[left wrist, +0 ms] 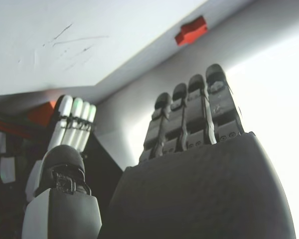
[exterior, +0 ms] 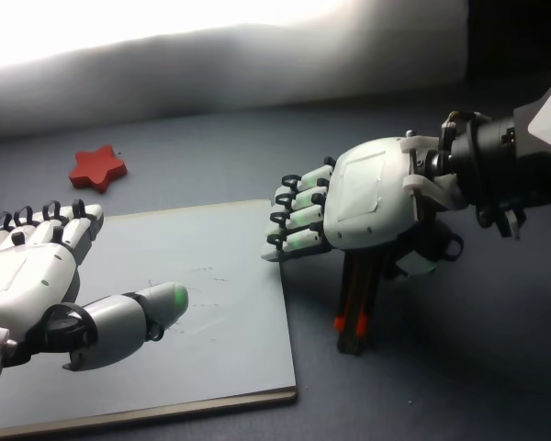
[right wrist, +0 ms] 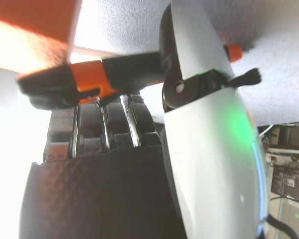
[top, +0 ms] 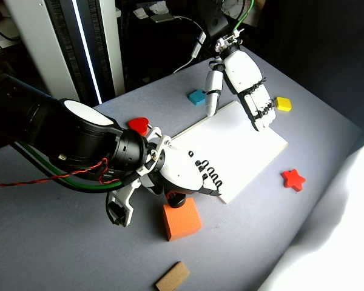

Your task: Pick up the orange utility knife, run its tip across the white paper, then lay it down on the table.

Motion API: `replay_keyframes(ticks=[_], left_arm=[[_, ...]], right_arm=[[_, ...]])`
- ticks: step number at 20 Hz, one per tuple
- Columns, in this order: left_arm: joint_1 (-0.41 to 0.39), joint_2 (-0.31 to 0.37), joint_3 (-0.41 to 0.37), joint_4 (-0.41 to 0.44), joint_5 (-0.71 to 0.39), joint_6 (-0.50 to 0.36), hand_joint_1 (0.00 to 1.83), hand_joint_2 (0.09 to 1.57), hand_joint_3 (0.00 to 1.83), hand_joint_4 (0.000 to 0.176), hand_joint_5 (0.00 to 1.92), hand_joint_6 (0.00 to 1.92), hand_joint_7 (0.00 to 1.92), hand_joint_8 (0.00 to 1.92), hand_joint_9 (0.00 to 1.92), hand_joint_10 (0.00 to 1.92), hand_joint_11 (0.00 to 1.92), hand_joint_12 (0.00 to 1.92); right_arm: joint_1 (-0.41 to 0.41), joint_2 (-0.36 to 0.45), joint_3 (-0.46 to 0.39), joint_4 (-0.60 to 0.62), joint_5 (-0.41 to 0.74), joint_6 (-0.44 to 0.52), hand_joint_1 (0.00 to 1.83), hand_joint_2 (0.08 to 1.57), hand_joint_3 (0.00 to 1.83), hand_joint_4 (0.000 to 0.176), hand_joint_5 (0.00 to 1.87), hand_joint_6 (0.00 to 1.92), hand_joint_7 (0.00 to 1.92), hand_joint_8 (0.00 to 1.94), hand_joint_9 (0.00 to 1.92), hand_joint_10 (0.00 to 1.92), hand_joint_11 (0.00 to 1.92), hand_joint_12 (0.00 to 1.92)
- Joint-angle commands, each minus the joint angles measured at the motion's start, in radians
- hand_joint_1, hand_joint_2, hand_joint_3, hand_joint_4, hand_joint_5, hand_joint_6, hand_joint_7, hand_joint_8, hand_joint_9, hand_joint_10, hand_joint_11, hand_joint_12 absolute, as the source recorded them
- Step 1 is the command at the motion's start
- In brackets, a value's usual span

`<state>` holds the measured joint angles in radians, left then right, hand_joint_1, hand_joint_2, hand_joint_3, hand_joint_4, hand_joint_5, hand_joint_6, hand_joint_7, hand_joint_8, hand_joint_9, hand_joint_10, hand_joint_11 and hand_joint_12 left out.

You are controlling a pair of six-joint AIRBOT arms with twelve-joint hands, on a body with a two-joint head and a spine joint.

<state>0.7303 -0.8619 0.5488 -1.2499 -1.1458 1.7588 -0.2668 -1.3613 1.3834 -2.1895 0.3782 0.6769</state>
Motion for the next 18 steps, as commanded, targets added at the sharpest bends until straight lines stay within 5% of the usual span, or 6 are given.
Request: replay_keyframes(ticks=[1,16,17,18], left_arm=[[-0.002,0.001,0.005,0.06,-0.08,-0.003,0.0,1.1,0.0,0.0,0.0,0.0,0.0,0.0,0.0,0.0,0.02,0.04],[-0.002,-0.008,0.011,0.058,-0.09,-0.008,0.0,1.1,0.0,0.0,0.0,0.0,0.01,0.0,0.02,0.0,0.0,0.15],[-0.002,-0.008,0.011,0.058,-0.09,-0.008,0.0,1.1,0.0,0.0,0.0,0.0,0.03,0.01,0.02,0.01,0.0,0.14],[-0.002,-0.008,0.011,0.058,-0.09,-0.008,0.0,1.09,0.0,0.0,0.0,0.0,0.03,0.01,0.02,0.01,0.0,0.14]], right_arm=[[0.003,0.005,0.001,0.022,-0.038,-0.007,1.19,1.06,0.0,0.0,0.0,0.0,0.0,0.0,0.0,0.0,0.0,0.0],[-0.02,0.037,-0.049,0.023,-0.07,-0.026,1.3,1.16,0.03,0.0,0.0,0.0,0.03,0.01,0.03,0.01,0.0,0.0],[-0.023,0.038,-0.057,0.023,-0.078,-0.024,1.27,1.18,0.01,0.0,0.26,0.09,0.37,0.07,0.35,0.11,0.0,0.93],[-0.024,0.037,-0.059,0.023,-0.079,-0.023,1.25,1.19,0.01,0.0,0.4,0.73,0.46,0.69,0.4,0.78,0.06,1.39]])
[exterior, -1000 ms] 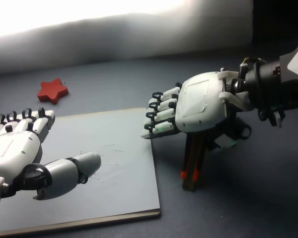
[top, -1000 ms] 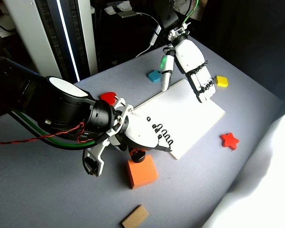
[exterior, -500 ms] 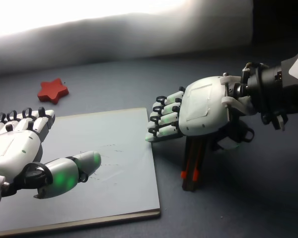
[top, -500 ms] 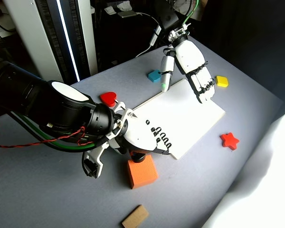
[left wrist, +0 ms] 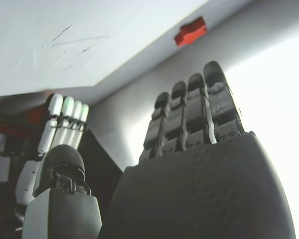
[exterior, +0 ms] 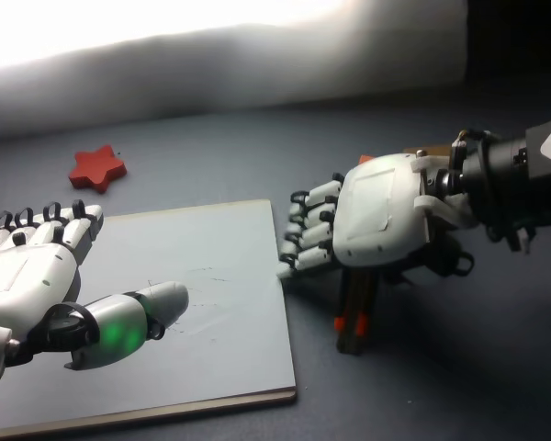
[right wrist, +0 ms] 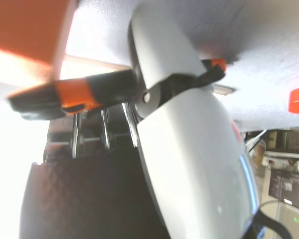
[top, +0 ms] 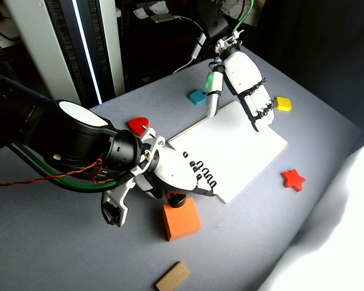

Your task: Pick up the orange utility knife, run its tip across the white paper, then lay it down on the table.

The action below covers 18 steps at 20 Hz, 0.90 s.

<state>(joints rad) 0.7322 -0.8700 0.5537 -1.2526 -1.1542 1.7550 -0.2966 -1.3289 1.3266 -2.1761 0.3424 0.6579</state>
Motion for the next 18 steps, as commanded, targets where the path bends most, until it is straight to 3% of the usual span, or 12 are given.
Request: replay_keyframes(ticks=[1,2,3,4,5,6,7,8,9,11,14,18], left_arm=[[-0.004,0.0,0.006,0.06,-0.082,-0.005,0.0,1.1,0.0,0.0,0.0,0.0,0.03,0.0,0.03,0.01,0.0,0.18],[-0.004,0.0,0.006,0.06,-0.082,-0.005,0.0,1.1,0.0,0.0,0.0,0.0,0.03,0.0,0.03,0.01,0.0,0.18],[-0.003,0.0,0.005,0.06,-0.082,-0.005,0.0,1.1,0.0,0.0,0.0,0.0,0.03,0.0,0.03,0.01,0.0,0.18],[-0.002,0.0,0.005,0.06,-0.082,-0.005,0.0,1.09,0.0,0.0,0.0,0.0,0.05,0.0,0.05,0.01,0.0,0.27],[-0.001,0.0,0.005,0.058,-0.082,-0.005,0.0,1.09,0.0,0.0,0.01,0.0,0.05,0.0,0.05,0.01,0.0,0.3],[-0.001,0.0,0.005,0.057,-0.082,-0.005,0.0,1.09,0.0,0.0,0.01,0.0,0.05,0.0,0.04,0.0,0.0,0.3],[-0.001,0.0,0.005,0.057,-0.083,-0.005,0.0,1.09,0.0,0.0,0.0,0.0,0.05,0.0,0.04,0.0,0.0,0.26],[-0.001,0.0,0.005,0.057,-0.085,-0.005,0.0,1.09,0.0,0.0,0.0,0.0,0.04,0.0,0.03,0.0,0.0,0.25],[-0.002,0.0,0.005,0.057,-0.086,-0.005,0.0,1.09,0.0,0.0,0.0,0.0,0.03,0.0,0.03,0.0,0.0,0.24],[-0.001,0.0,0.005,0.057,-0.087,-0.005,0.0,1.09,0.0,0.0,0.0,0.0,0.03,0.0,0.02,0.0,0.0,0.25],[-0.001,0.0,0.005,0.055,-0.087,-0.005,0.0,1.08,0.0,0.0,0.0,0.0,0.03,0.0,0.03,0.0,0.0,0.26],[-0.001,0.0,0.023,0.049,-0.087,-0.008,0.0,1.09,0.0,0.0,0.0,0.0,0.04,0.0,0.04,0.0,0.0,0.3]], right_arm=[[0.007,0.005,-0.004,0.009,-0.044,-0.004,1.13,1.29,0.01,0.0,0.57,1.35,0.6,1.43,0.42,1.37,0.18,1.67],[0.008,0.005,-0.005,0.009,-0.046,-0.004,1.13,1.29,0.01,0.0,0.57,1.35,0.6,1.43,0.42,1.37,0.18,1.67],[0.01,0.005,-0.007,0.009,-0.049,-0.003,1.27,1.06,0.5,0.0,0.59,1.6,0.68,1.64,0.59,1.65,0.4,1.87],[0.012,0.005,-0.008,0.009,-0.049,-0.003,1.49,0.91,0.67,0.0,1.18,1.91,1.27,1.93,1.28,1.91,1.12,1.92],[0.019,0.005,-0.011,0.009,-0.052,-0.003,1.62,0.74,1.0,0.0,1.4,1.92,1.52,1.94,1.58,1.92,1.53,1.92],[0.021,0.006,-0.012,0.009,-0.054,-0.003,1.67,0.64,1.21,0.05,1.49,1.92,1.66,1.94,1.74,1.92,1.78,1.92],[0.024,0.007,-0.014,0.009,-0.056,-0.003,1.61,0.65,1.19,0.118,1.52,1.92,1.71,1.94,1.8,1.92,1.87,1.92],[0.03,0.011,-0.02,0.009,-0.056,-0.003,1.52,0.79,0.97,0.158,1.54,1.92,1.73,1.94,1.82,1.92,1.91,1.92],[0.037,0.015,-0.027,0.009,-0.056,-0.003,1.48,0.87,0.82,0.17,1.54,1.92,1.73,1.94,1.84,1.92,1.92,1.92],[0.055,0.029,-0.051,0.009,-0.058,0.001,1.44,0.95,0.65,0.176,1.49,1.92,1.69,1.94,1.81,1.92,1.91,1.92],[0.077,0.046,-0.089,0.009,-0.084,0.007,1.48,0.96,0.65,0.176,1.51,1.92,1.69,1.94,1.8,1.92,1.88,1.92],[0.102,0.05,-0.138,0.092,-0.244,0.016,1.44,0.96,0.66,0.176,1.45,1.92,1.65,1.94,1.73,1.92,1.82,1.92]])
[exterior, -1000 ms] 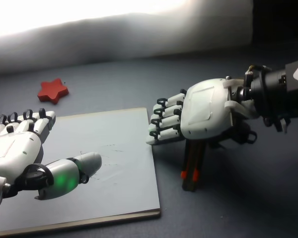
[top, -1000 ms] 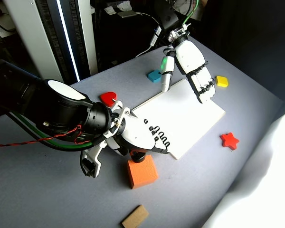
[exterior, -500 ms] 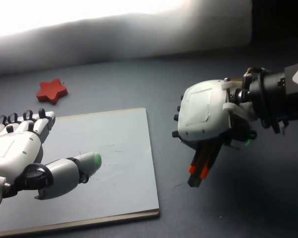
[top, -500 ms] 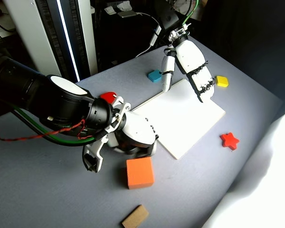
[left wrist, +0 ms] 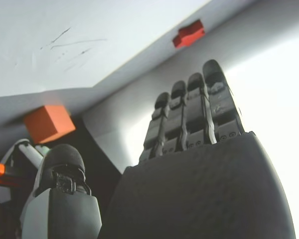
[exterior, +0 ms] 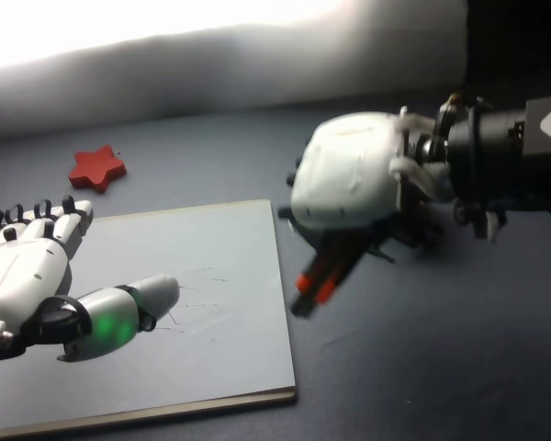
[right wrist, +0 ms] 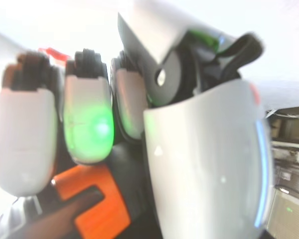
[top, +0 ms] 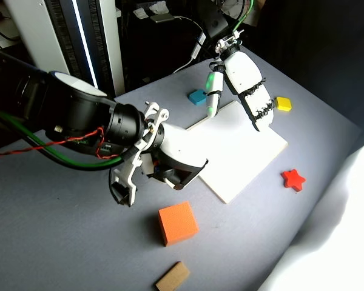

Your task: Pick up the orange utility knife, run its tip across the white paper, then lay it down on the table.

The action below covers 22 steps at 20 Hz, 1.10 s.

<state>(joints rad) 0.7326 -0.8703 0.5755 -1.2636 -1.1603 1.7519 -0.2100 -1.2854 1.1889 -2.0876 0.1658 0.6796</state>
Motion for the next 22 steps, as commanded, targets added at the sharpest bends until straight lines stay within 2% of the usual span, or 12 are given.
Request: replay_keyframes(ticks=[1,2,4,5,6,7,8,10,12,15,18,22], left_arm=[[-0.001,0.001,0.007,0.058,-0.081,-0.007,0.0,1.09,0.0,0.0,0.0,0.0,0.03,0.0,0.02,0.0,0.0,0.26],[-0.001,0.001,0.019,0.057,-0.081,-0.01,0.0,1.09,0.0,0.0,0.0,0.0,0.04,0.0,0.03,0.01,0.0,0.28],[-0.001,0.003,0.045,0.057,-0.078,-0.013,0.0,1.1,0.0,0.0,0.0,0.0,0.04,0.0,0.04,0.01,0.0,0.27],[-0.001,0.006,0.062,0.057,-0.069,-0.016,0.0,1.1,0.0,0.0,0.0,0.0,0.04,0.0,0.04,0.01,0.0,0.27],[-0.001,0.01,0.072,0.057,-0.059,-0.016,0.0,1.1,0.0,0.0,0.0,0.0,0.03,0.0,0.05,0.01,0.0,0.27],[-0.003,0.019,0.093,0.057,-0.038,-0.017,0.0,1.11,0.01,0.0,0.0,0.0,0.04,0.0,0.05,0.01,0.0,0.25],[-0.004,0.022,0.099,0.057,-0.034,-0.017,0.0,1.11,0.01,0.0,0.0,0.0,0.04,0.0,0.04,0.0,0.0,0.2],[-0.006,0.038,0.12,0.044,-0.021,-0.017,0.0,1.12,0.01,0.0,0.0,0.0,0.03,0.0,0.04,0.0,0.0,0.19],[-0.006,0.053,0.139,0.028,-0.011,-0.014,0.0,1.12,0.0,0.0,0.0,0.0,0.03,0.0,0.04,0.0,0.0,0.2],[-0.005,0.07,0.165,0.011,0.008,-0.013,0.0,1.11,0.0,0.0,0.0,0.0,0.05,0.0,0.05,0.01,0.0,0.21],[-0.003,0.073,0.192,-0.007,0.02,-0.013,0.0,1.13,0.0,0.0,0.0,0.0,0.04,0.0,0.05,0.0,0.0,0.2],[0.004,0.073,0.216,-0.007,0.039,-0.014,0.0,1.13,0.0,0.0,0.0,0.0,0.04,0.0,0.06,0.0,0.0,0.22]], right_arm=[[0.021,0.007,-0.005,0.019,-0.102,-0.005,1.44,0.96,0.66,0.176,1.45,1.92,1.65,1.94,1.72,1.92,1.81,1.92],[0.031,0.011,-0.005,0.038,-0.103,-0.005,1.44,0.96,0.66,0.176,1.44,1.92,1.64,1.94,1.72,1.92,1.81,1.92],[0.051,0.031,0.002,0.146,0.026,-0.051,1.42,0.97,0.65,0.176,1.42,1.92,1.61,1.94,1.7,1.92,1.79,1.92],[0.054,0.038,0.017,0.265,0.123,-0.2,1.41,0.98,0.65,0.176,1.42,1.92,1.61,1.94,1.69,1.92,1.78,1.92],[0.048,0.039,0.025,0.389,0.153,-0.361,1.42,0.98,0.65,0.176,1.42,1.92,1.6,1.94,1.69,1.92,1.78,1.92],[0.03,0.035,0.031,0.612,0.146,-0.628,1.45,0.97,0.65,0.176,1.42,1.92,1.6,1.94,1.7,1.92,1.79,1.92],[0.024,0.033,0.031,0.691,0.139,-0.735,1.46,0.97,0.66,0.176,1.43,1.92,1.61,1.94,1.71,1.92,1.8,1.92],[-0.016,0.016,0.039,1.07,0.165,-1.194,1.46,0.96,0.67,0.176,1.43,1.92,1.6,1.94,1.7,1.92,1.78,1.92],[-0.076,-0.021,0.069,1.389,0.325,-1.621,1.45,0.96,0.65,0.176,1.43,1.92,1.61,1.94,1.7,1.92,1.8,1.92],[-0.147,-0.091,0.116,1.652,0.545,-1.985,1.47,0.96,0.65,0.176,1.42,1.92,1.6,1.94,1.7,1.92,1.79,1.92],[-0.196,-0.187,0.197,1.728,0.756,-2.158,1.48,0.95,0.65,0.176,1.44,1.92,1.61,1.94,1.7,1.92,1.79,1.92],[-0.228,-0.286,0.266,1.689,0.825,-2.21,1.5,0.92,0.68,0.176,1.43,1.92,1.6,1.94,1.69,1.92,1.78,1.92]])
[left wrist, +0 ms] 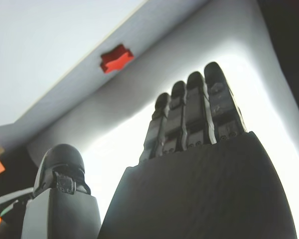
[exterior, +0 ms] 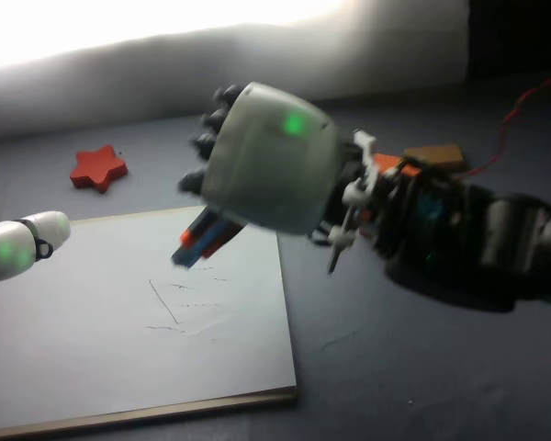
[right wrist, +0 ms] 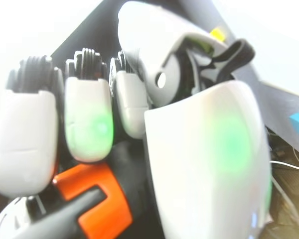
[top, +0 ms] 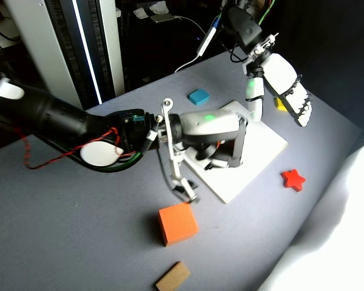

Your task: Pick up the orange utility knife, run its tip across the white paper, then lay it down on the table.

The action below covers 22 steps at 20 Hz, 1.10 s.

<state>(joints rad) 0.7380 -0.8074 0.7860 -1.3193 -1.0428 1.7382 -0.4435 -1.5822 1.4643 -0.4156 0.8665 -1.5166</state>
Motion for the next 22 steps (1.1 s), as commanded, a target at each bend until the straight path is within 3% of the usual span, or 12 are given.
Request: replay_keyframes(ticks=[1,6,9,17,22], left_arm=[[0.002,0.01,0.008,0.049,-0.078,-0.001,0.0,1.12,0.0,0.0,0.0,0.0,0.04,0.0,0.06,0.0,0.0,0.22],[0.026,0.015,0.023,0.048,-0.075,-0.022,0.0,1.12,0.0,0.0,0.0,0.0,0.03,0.0,0.04,0.0,0.0,0.17],[0.046,0.015,0.044,0.038,-0.075,-0.036,0.0,1.11,0.0,0.0,0.0,0.0,0.03,0.0,0.05,0.01,0.0,0.26],[0.054,0.015,0.071,0.032,-0.074,-0.042,0.0,1.11,0.0,0.0,0.0,0.0,0.03,0.0,0.03,0.01,0.0,0.26],[0.055,0.014,0.079,0.033,-0.074,-0.037,0.0,1.11,0.0,0.0,0.0,0.0,0.01,0.0,0.02,0.0,0.0,0.22]], right_arm=[[0.0,-0.014,0.009,-0.012,0.135,-0.012,1.49,0.92,0.69,0.176,1.43,1.92,1.6,1.94,1.7,1.92,1.78,1.92],[-0.005,-0.129,0.128,-0.169,0.165,0.005,1.48,0.93,0.7,0.176,1.43,1.92,1.61,1.94,1.7,1.92,1.81,1.92],[-0.006,-0.207,0.212,-0.241,0.189,-0.012,1.5,0.93,0.69,0.176,1.45,1.92,1.61,1.94,1.71,1.92,1.8,1.92],[-0.019,-0.319,0.362,-0.297,0.244,-0.031,1.48,0.94,0.66,0.176,1.43,1.92,1.6,1.94,1.7,1.92,1.79,1.92],[-0.041,-0.334,0.381,-0.33,0.254,-0.03,1.45,0.93,0.7,0.176,1.44,1.92,1.63,1.94,1.72,1.92,1.81,1.92]])
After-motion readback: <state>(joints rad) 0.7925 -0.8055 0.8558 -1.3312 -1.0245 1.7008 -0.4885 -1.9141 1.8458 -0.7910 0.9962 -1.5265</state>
